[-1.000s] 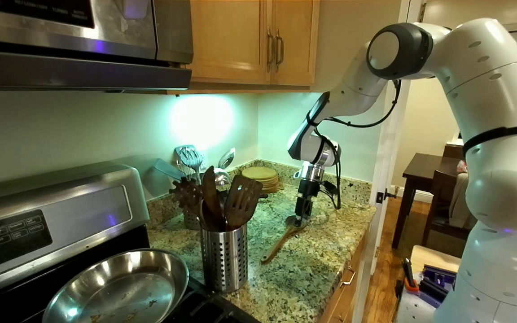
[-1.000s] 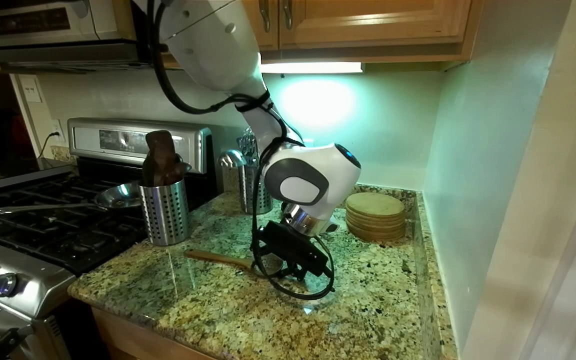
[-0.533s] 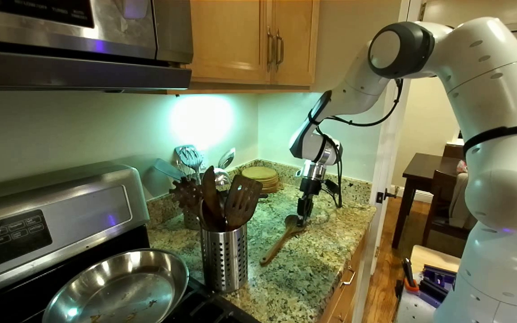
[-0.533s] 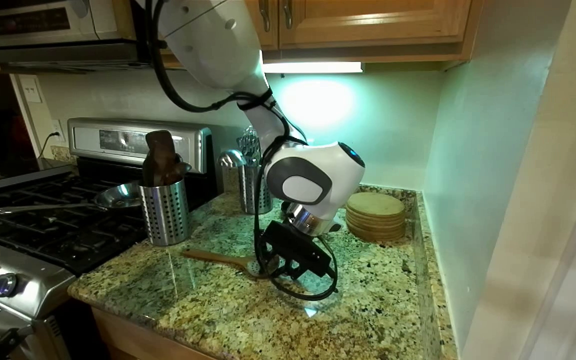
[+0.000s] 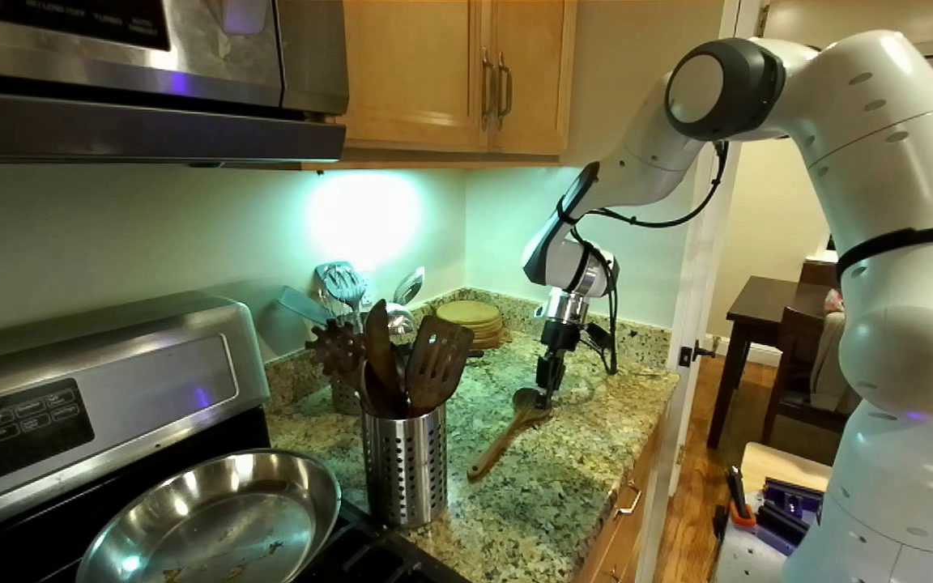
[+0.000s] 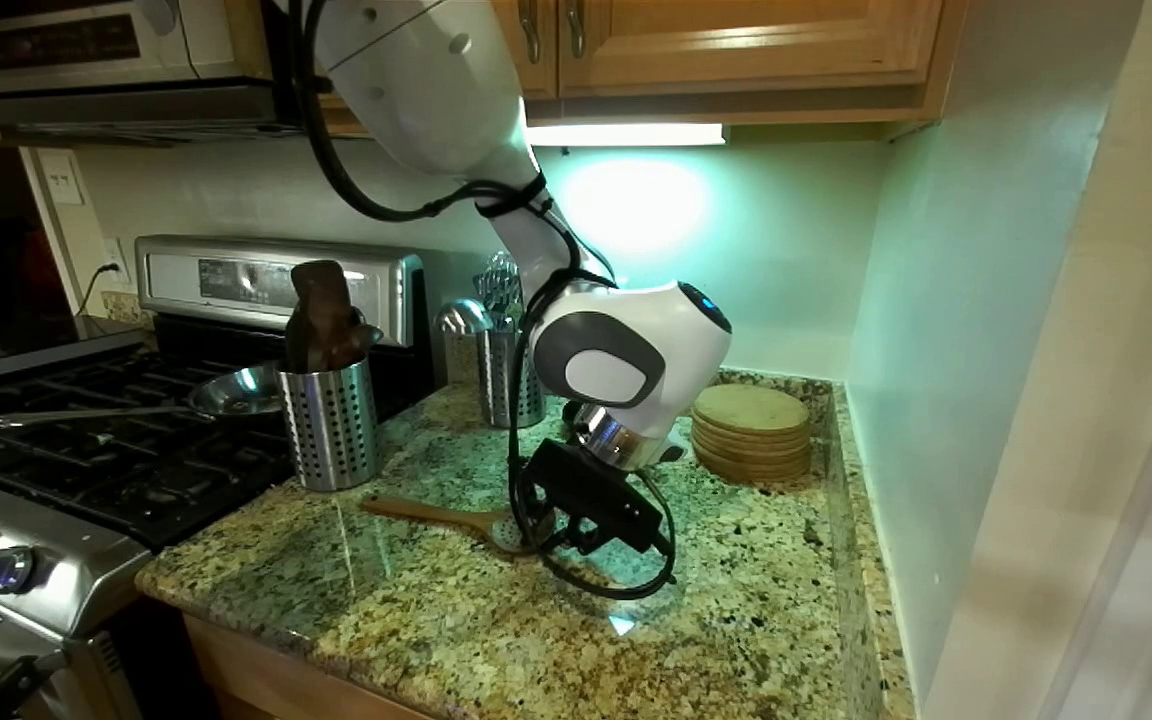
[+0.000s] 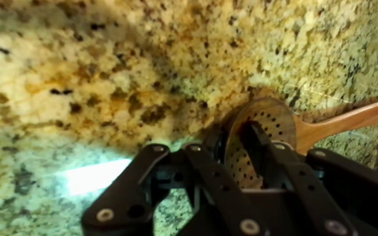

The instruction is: Pick up the wooden spoon from the counter and put it in the metal container

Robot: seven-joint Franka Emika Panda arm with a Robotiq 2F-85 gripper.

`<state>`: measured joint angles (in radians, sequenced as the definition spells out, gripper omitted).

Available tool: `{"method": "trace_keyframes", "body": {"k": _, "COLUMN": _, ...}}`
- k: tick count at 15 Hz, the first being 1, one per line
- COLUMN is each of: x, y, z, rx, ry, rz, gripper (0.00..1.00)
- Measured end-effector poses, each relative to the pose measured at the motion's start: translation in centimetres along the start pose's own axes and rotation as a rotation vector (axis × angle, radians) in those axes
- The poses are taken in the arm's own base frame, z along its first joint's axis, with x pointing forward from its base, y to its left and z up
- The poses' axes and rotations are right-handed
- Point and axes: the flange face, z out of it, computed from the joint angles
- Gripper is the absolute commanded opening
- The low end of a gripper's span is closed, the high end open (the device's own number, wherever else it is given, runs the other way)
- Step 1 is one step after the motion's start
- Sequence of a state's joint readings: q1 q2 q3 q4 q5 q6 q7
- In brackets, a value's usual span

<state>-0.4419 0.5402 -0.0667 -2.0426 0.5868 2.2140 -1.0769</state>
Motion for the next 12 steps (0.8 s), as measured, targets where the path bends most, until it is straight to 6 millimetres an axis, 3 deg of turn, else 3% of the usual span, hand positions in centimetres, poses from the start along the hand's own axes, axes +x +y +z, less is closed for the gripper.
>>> {"method": "trace_keyframes", "body": {"k": 4, "x": -0.1, "y": -0.6, "z": -1.1, "rx": -0.010, "ry": 0.019, "rz": -0.004, "gripper": 0.10}}
{"method": "trace_keyframes", "body": {"k": 7, "x": -0.2, "y": -1.9, "z": -3.4, "rx": -0.038, "ry": 0.061, "rz": -0.028, "gripper": 0.09}}
{"method": "trace_keyframes", "body": {"k": 8, "x": -0.3, "y": -2.4, "z": -4.3, "rx": -0.052, "ry": 0.080, "rz": -0.038, "gripper": 0.03}}
{"method": "trace_keyframes", "body": {"k": 12, "x": -0.8, "y": -4.2, "z": -7.5, "rx": -0.076, "ry": 0.162, "rz": -0.068, "gripper": 0.05}}
